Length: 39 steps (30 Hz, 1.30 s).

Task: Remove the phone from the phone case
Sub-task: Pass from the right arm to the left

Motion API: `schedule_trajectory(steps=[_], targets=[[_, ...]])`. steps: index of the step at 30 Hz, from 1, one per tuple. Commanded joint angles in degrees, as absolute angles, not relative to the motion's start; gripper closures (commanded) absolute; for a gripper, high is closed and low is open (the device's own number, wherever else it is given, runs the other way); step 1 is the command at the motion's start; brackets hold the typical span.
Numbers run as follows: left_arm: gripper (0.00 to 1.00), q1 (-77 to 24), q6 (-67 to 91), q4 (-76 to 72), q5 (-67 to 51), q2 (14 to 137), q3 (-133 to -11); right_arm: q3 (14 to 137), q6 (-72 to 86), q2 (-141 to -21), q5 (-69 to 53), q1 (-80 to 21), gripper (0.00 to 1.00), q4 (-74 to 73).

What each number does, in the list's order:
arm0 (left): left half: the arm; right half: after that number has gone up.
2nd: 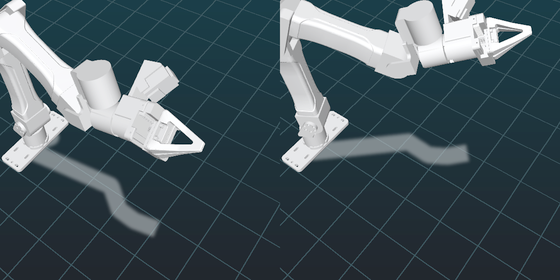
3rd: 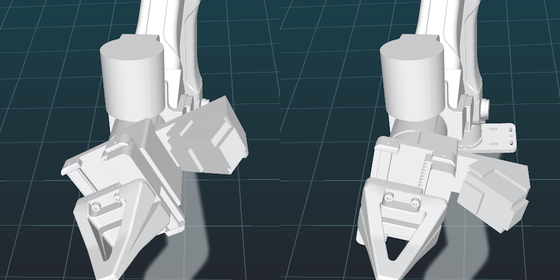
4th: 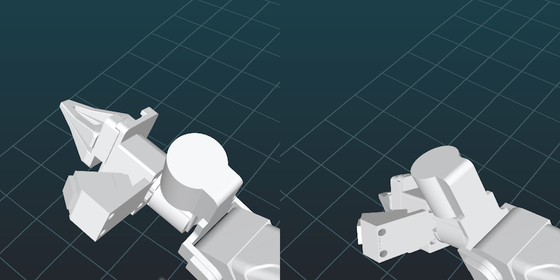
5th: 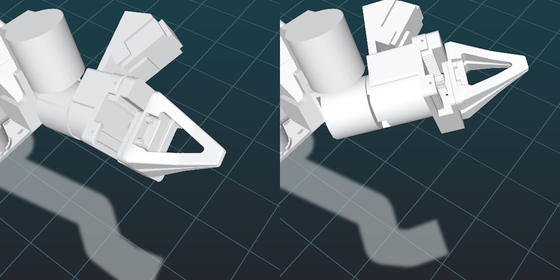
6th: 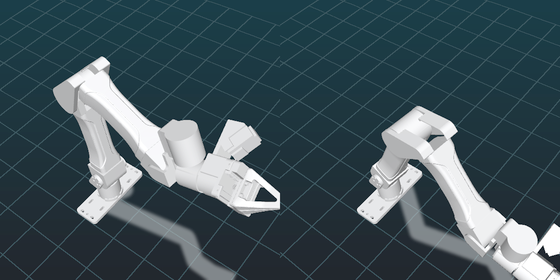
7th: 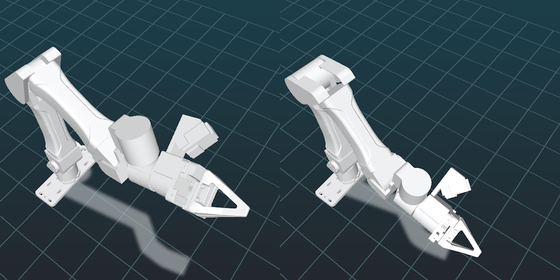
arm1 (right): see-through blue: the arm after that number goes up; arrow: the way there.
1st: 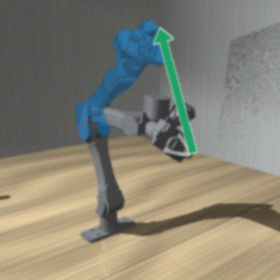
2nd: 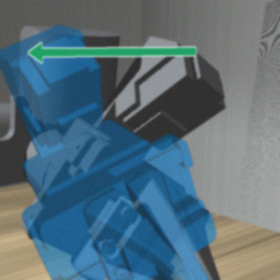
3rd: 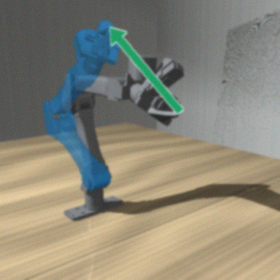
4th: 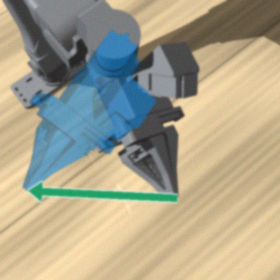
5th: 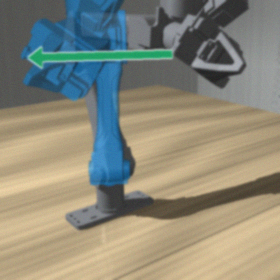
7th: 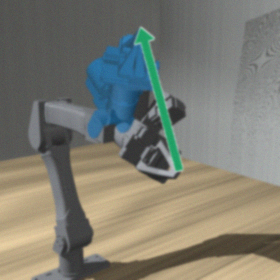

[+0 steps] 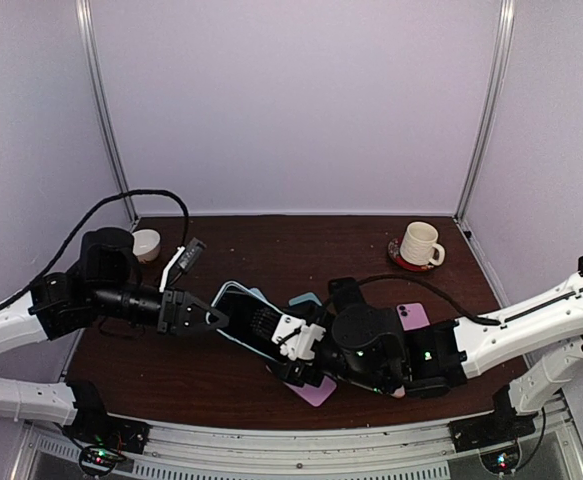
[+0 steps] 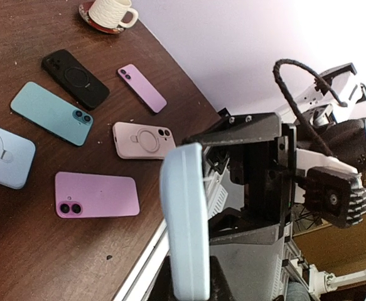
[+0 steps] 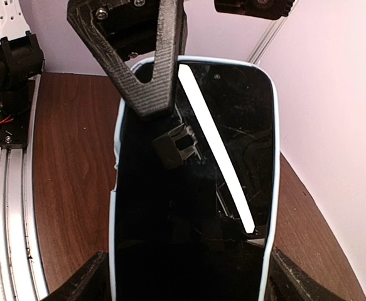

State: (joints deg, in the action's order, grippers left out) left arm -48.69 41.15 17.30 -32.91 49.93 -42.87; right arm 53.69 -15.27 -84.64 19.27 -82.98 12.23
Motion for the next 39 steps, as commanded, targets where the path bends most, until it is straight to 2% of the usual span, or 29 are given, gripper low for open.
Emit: schedule_trajectory(steps=[1,3,6,8,18,23,31,34,39], targets=[[1.0,-48.43,40.9,11.79,-35.22,50.65,-42.22,53.7,-15.55,-81.74,19.68,-83.37,0.51,17.42],[1.0,-48.51,40.85,10.95,-35.05,50.56,-41.93,53.98,-15.08,-81.67,20.19,-83.36,0.46,16.5],[1.0,-48.52,39.55,10.67,-34.7,50.5,-42.43,55.23,-11.55,-81.13,22.61,-83.34,0.14,12.33],[1.0,-48.52,37.51,11.28,-34.23,50.68,-43.58,56.67,-8.97,-80.45,23.04,-82.88,0.01,7.39],[1.0,-48.5,20.48,12.73,-29.78,52.54,-49.02,52.24,1.67,-68.19,7.06,-74.3,0.0,-1.79],[1.0,-48.5,8.47,7.17,-32.02,53.18,-48.24,50.1,6.81,-63.66,0.26,-69.11,0.0,-2.68],[1.0,-48.5,-8.1,-4.41,-39.5,52.92,-45.33,42.91,-3.72,-56.71,-7.08,-68.3,0.02,1.49],[1.0,-48.47,-10.01,-7.21,-43.46,53.67,-44.99,38.08,-9.54,-53.97,-14.28,-68.12,0.05,9.05],[1.0,-48.52,-9.03,-11.18,-46.65,54.57,-44.86,36.55,-11.69,-53.23,-18.19,-68.12,0.15,16.21]])
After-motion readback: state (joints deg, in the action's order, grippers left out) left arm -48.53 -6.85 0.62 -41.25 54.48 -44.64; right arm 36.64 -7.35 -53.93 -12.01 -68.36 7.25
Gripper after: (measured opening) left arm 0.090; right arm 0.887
